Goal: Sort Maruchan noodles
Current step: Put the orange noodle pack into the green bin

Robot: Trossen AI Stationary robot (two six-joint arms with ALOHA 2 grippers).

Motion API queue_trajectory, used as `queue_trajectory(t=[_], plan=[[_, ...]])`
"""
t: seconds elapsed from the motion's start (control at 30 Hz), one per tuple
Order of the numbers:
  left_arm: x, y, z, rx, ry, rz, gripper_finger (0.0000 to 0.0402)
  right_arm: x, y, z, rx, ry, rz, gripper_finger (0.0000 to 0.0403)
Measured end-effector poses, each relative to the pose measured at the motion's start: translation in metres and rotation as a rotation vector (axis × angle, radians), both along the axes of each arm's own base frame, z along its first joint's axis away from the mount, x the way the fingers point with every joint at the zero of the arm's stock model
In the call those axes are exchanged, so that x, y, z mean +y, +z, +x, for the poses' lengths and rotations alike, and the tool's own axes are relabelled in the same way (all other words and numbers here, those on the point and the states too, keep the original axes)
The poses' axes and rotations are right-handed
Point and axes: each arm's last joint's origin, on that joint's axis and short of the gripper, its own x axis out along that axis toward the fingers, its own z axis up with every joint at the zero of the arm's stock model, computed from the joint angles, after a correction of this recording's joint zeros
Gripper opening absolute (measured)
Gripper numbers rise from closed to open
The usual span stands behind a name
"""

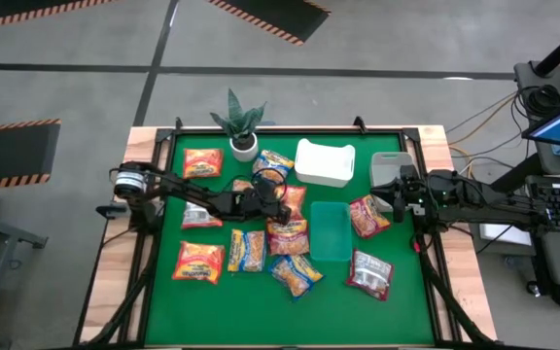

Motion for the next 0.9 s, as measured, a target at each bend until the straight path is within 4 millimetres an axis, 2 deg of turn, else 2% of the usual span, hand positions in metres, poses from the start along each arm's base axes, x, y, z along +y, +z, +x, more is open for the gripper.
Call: queue_trajectory(t=[0.1, 0.3, 0.43, 0.53, 0.67, 0.9], plan=[[-0.003, 0.016, -0.003, 0.0, -0.068, 0.053, 0.0009, 0.0, 0.0, 0.0, 0.0, 0.0, 0.0, 0.0028], [-0.016, 0.065, -0.007, -0.066, -0.18, 0.296, 0.0004, 0.0, 0.0, 0.0, 0.0, 0.0, 0.0, 0.0028], [-0.031, 0.099, 0.004, -0.159, -0.275, 0.465, 0.0003, 0.0, 0.0, 0.0, 0.0, 0.0, 0.0, 0.0028], [-0.04, 0.113, 0.021, -0.247, -0.301, 0.544, 0.0002, 0.0, 0.0, 0.0, -0.004, 0.0, -0.001, 0.0028], [-0.048, 0.106, 0.05, -0.272, -0.309, 0.589, 0.0006, 0.0, 0.001, 0.0, -0.006, 0.004, -0.001, 0.0028], [-0.058, 0.069, 0.1, -0.143, -0.275, 0.658, 0.0008, 0.0, 0.001, 0.0, -0.006, 0.006, -0.002, 0.0028]])
